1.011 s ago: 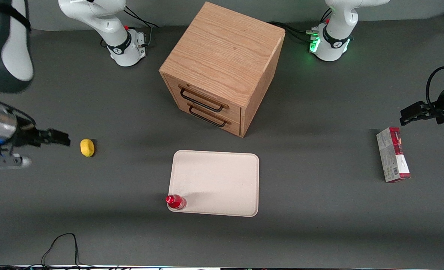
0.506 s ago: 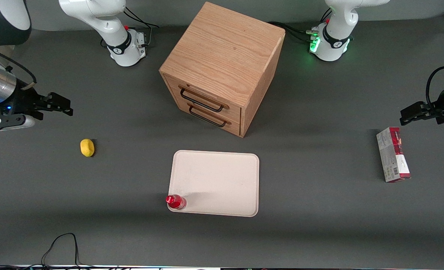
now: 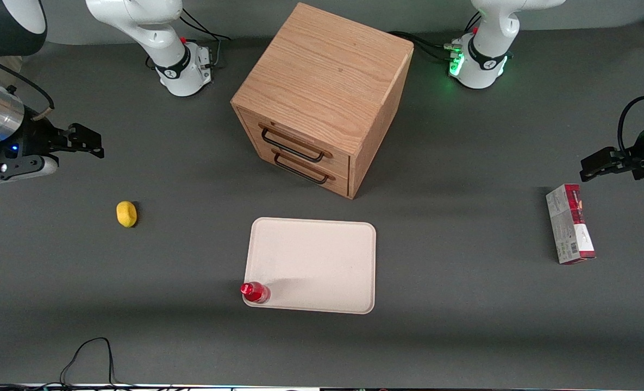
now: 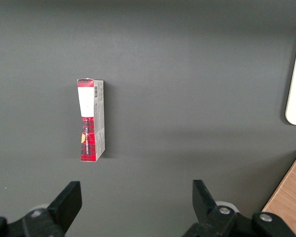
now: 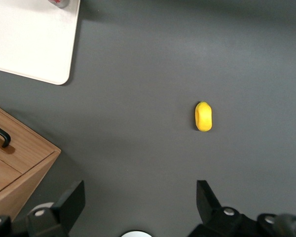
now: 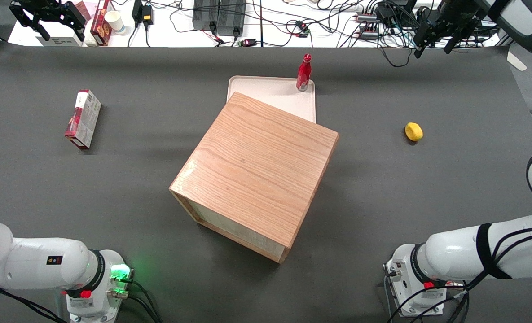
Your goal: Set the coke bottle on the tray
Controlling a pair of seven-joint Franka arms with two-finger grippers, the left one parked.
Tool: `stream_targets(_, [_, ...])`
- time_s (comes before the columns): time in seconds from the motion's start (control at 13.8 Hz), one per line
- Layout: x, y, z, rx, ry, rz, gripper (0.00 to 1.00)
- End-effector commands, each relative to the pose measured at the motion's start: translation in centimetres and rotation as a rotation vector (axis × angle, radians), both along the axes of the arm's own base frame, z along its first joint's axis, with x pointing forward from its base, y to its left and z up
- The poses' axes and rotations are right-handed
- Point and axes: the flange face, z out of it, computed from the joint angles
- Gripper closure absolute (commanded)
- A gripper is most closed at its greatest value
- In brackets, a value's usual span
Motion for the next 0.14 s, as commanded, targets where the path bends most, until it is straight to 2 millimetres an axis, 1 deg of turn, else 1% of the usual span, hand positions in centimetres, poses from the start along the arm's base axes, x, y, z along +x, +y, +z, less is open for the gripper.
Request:
stream_targets(0.0, [0.0,-0.56,0.99,0.027,0.0,-0.026,0.0])
stream_targets(0.07, [-0.01,-0.56,0.92,0.027,0.002,-0.026,0.0])
